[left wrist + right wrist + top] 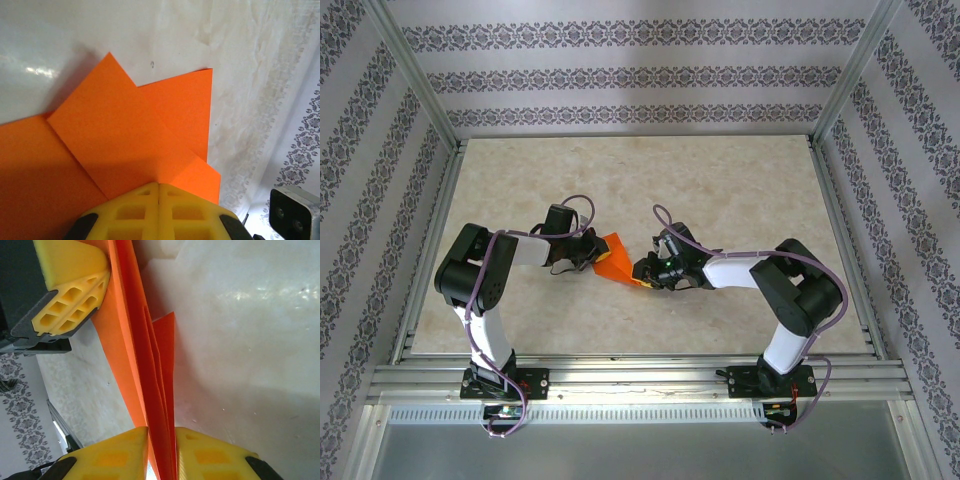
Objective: Fold a paper plane with a square sheet of paper (pick it up from the middle)
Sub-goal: Turn over the paper at the center of the table.
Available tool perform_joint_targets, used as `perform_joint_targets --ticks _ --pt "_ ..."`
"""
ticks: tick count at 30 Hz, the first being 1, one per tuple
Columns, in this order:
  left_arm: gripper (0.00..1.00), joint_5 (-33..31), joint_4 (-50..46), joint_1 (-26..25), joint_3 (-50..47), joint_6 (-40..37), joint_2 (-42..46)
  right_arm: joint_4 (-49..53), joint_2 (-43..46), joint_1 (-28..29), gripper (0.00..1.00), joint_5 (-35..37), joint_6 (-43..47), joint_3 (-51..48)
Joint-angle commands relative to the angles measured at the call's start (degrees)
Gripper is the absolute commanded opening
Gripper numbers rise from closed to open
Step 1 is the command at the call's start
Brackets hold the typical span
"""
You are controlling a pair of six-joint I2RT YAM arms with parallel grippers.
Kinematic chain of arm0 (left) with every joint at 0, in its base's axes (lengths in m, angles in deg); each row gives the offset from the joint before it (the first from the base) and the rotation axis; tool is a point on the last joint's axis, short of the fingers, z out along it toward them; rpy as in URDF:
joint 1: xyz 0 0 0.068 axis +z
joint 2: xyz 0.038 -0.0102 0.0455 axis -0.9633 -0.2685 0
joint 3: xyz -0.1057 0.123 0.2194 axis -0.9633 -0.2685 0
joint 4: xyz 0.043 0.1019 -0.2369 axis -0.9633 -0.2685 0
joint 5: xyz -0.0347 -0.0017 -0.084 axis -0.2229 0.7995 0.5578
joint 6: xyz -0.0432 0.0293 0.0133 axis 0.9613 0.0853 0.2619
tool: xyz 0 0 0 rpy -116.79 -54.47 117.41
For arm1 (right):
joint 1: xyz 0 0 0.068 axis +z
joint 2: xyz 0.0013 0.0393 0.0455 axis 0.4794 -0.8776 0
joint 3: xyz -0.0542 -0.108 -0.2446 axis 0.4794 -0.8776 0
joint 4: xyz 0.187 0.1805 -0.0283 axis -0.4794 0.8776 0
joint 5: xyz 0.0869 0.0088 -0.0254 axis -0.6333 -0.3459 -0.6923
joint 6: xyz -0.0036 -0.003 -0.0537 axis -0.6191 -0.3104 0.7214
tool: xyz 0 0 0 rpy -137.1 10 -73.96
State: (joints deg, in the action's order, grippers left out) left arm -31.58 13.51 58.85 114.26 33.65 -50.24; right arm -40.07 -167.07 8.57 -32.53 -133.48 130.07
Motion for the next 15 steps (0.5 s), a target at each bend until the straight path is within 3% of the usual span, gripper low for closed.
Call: perform_joint_targets --ticks 1,5,15 --pt "0.01 -3.0 -3.9 0.9 -2.1 1.4 -0.8 -3.5 -1.3 -0.7 0.20 -1.7 -0.4 -0.8" --pt "0.03 -2.4 -2.9 0.9 -2.2 1.8 -0.2 -4.4 -1.3 -1.1 0.18 -1.6 -0.3 -1.4" --pt "0.26 -5.2 -2.0 0.8 -2.1 0.7 8.3 -10.0 -0.2 -2.5 0.04 -5.0 0.2 -3.8"
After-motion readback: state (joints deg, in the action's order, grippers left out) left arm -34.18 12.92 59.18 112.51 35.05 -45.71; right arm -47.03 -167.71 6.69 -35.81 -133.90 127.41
